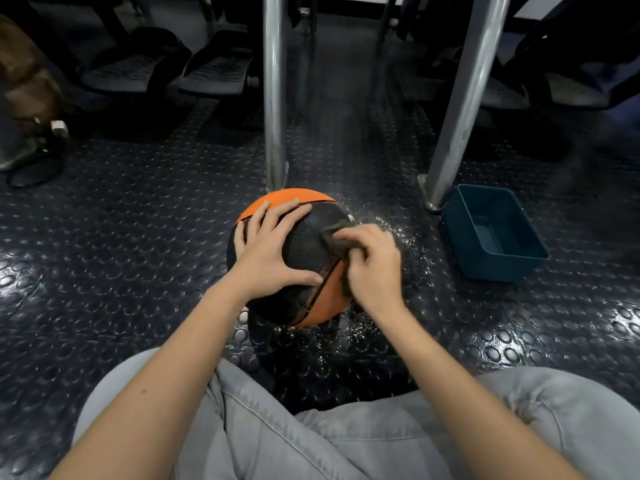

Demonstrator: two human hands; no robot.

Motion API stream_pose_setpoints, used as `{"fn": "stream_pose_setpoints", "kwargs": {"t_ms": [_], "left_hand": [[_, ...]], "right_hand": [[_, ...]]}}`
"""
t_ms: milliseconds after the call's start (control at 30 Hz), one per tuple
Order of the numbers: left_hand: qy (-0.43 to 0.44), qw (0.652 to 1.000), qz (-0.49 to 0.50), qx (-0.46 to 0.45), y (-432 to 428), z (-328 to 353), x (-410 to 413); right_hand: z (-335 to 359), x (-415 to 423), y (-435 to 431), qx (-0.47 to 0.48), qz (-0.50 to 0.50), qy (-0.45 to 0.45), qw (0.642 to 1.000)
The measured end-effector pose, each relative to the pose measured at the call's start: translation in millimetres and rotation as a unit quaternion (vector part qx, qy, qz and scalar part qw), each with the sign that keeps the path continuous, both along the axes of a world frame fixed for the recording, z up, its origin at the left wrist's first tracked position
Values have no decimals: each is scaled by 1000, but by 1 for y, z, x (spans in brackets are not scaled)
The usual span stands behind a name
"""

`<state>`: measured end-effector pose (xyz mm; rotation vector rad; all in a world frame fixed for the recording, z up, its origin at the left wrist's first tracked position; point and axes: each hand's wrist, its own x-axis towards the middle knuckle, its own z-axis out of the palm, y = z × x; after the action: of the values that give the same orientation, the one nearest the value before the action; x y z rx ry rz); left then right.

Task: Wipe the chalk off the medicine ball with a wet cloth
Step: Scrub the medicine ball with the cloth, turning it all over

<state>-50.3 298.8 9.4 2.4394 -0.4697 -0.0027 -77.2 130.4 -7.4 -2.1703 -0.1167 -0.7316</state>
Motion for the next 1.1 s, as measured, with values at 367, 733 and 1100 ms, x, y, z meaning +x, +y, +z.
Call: {"fn": "stream_pose_setpoints", "kwargs": {"t_ms": [367, 733, 1100], "left_hand": [[11, 1000, -9, 15, -4, 8, 3], [2, 1000, 12, -23, 10, -3, 2], [8, 1000, -7, -8, 4, -2, 5]], "right_hand": [[-2, 30, -22, 17, -28, 26, 999], [-6, -20, 31, -116, 68, -59, 989], [-10, 16, -7, 27, -62, 40, 997]]}}
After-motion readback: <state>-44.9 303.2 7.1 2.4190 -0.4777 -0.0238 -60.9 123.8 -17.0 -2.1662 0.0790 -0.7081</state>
